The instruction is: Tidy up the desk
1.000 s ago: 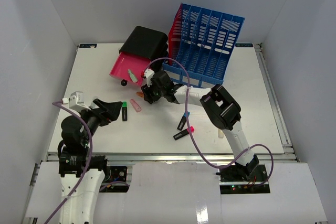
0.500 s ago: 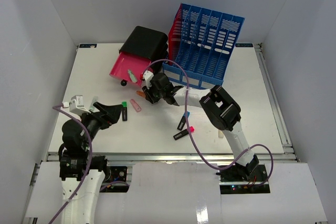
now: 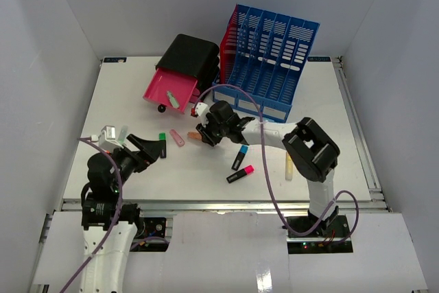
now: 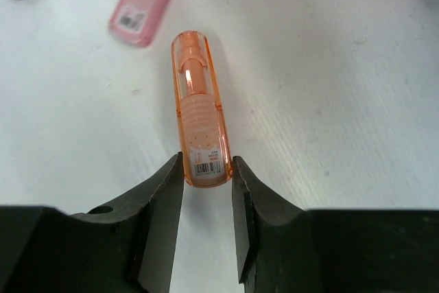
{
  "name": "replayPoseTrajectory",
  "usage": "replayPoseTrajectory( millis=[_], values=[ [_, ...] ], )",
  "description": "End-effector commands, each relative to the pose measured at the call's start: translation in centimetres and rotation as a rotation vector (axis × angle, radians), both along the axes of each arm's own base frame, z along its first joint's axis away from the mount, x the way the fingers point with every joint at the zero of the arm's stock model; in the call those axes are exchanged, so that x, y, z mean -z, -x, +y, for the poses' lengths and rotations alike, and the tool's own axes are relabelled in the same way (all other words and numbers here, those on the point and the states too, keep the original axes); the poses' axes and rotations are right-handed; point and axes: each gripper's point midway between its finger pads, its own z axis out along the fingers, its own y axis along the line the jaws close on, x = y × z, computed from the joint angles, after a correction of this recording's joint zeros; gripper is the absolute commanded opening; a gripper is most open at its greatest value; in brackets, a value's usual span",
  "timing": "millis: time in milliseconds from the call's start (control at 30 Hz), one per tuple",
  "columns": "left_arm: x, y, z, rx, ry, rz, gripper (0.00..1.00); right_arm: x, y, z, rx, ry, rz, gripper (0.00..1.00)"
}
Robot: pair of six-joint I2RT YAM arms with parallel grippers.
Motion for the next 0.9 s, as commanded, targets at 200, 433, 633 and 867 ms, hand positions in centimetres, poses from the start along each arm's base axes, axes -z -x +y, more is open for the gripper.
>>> replayPoseTrajectory(
  millis=[200, 433, 633, 867],
  values=[
    [3.5, -0.5, -0.9, 0.038, 0.052, 0.149, 0.98, -13.5, 2.8, -1.6, -0.180, -0.147, -0.254, 0.08],
    [4.1, -0.6, -0.9, 0.030, 0.070, 0.170, 0.98, -21.5, -1.5, 1.7, -0.109, -0.215, -0.381, 0.08],
    [5.2, -1.1, -1.0, 0.022, 0.082, 0.225, 0.98, -20.9, -8.1, 5.9, 0.051, -0.192, -0.442, 0.08],
    [5.8, -2.1, -0.9, 0.016, 0.085, 0.237, 0.98, -20.9, -12.9, 7.9, 0.172, -0.201, -0.559, 0.08]
  ],
)
